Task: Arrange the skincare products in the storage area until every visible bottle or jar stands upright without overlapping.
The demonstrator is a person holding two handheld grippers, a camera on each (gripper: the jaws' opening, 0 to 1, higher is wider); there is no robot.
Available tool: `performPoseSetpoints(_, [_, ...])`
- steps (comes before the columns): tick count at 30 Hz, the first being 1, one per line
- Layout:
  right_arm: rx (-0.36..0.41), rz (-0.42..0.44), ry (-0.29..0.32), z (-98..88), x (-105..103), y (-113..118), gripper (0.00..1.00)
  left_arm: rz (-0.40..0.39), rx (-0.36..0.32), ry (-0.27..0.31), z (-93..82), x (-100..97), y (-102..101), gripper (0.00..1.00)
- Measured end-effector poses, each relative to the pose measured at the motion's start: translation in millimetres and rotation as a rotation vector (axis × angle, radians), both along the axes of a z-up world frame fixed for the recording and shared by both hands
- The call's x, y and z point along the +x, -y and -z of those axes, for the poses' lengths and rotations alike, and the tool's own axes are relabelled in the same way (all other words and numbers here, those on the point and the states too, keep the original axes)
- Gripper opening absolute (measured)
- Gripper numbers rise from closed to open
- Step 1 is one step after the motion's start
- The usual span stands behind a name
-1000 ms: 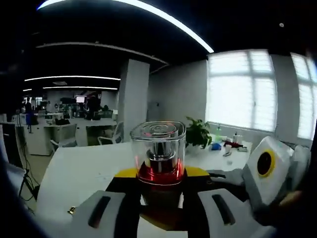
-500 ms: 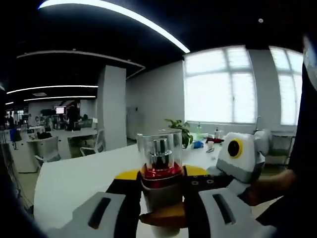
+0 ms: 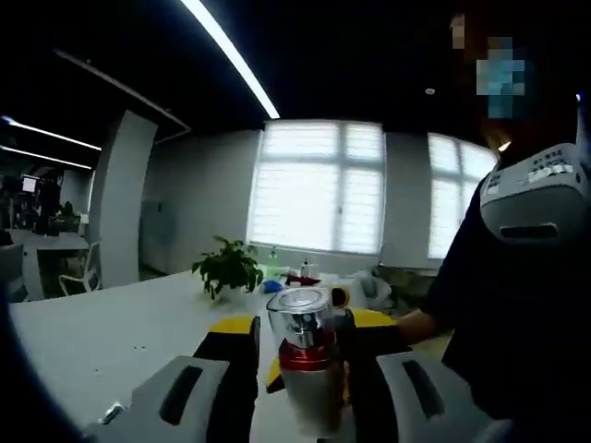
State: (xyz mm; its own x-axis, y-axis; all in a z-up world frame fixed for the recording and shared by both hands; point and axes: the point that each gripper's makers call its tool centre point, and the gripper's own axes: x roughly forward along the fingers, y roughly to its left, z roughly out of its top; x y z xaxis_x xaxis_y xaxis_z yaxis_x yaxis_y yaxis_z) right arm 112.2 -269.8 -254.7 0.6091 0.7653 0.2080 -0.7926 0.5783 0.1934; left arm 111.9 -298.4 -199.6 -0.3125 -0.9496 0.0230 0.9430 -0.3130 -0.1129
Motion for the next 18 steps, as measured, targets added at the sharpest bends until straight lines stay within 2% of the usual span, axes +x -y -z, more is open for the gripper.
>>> performPoseSetpoints(3, [0.027,-0.04,0.007,-5.6,2.7,1.2,0.21,0.037,0.024,-0.003,5.0,-9.0,2.2,0.39])
performPoseSetpoints(7, [0.047,-0.089,0.03,-14.6,2.5,-2.1,0.21,0.062,0.05,0.02,13.8,-22.2,9.5,0.36])
performPoseSetpoints(11, [0.05,-0.107,0.042,-17.1,3.7,-2.3,0.21,0.003,0.038,0.029,13.1,-13.3,14.4,0.29])
performPoseSetpoints(12, [0.052,-0.108,0.036,-16.6,4.5,-1.8,0.22,0.012,0.042,0.013,13.0,-15.4,14.4,0.28])
performPoseSetpoints(14, [0.039,-0.098,0.034,-14.3,6.3,-0.2,0.22,-0.02,0.075,0.014,17.7,-11.9,16.7,0.27])
performPoseSetpoints(16, [0.003,-0.079,0.026,-9.0,9.9,3.4,0.22,-0.063,0.11,0.031,24.1,-8.3,19.7,0.26])
performPoseSetpoints(18, [-0.036,-0.076,0.034,-6.0,10.1,4.1,0.23,-0.082,0.11,0.062,25.5,-9.3,21.5,0.26])
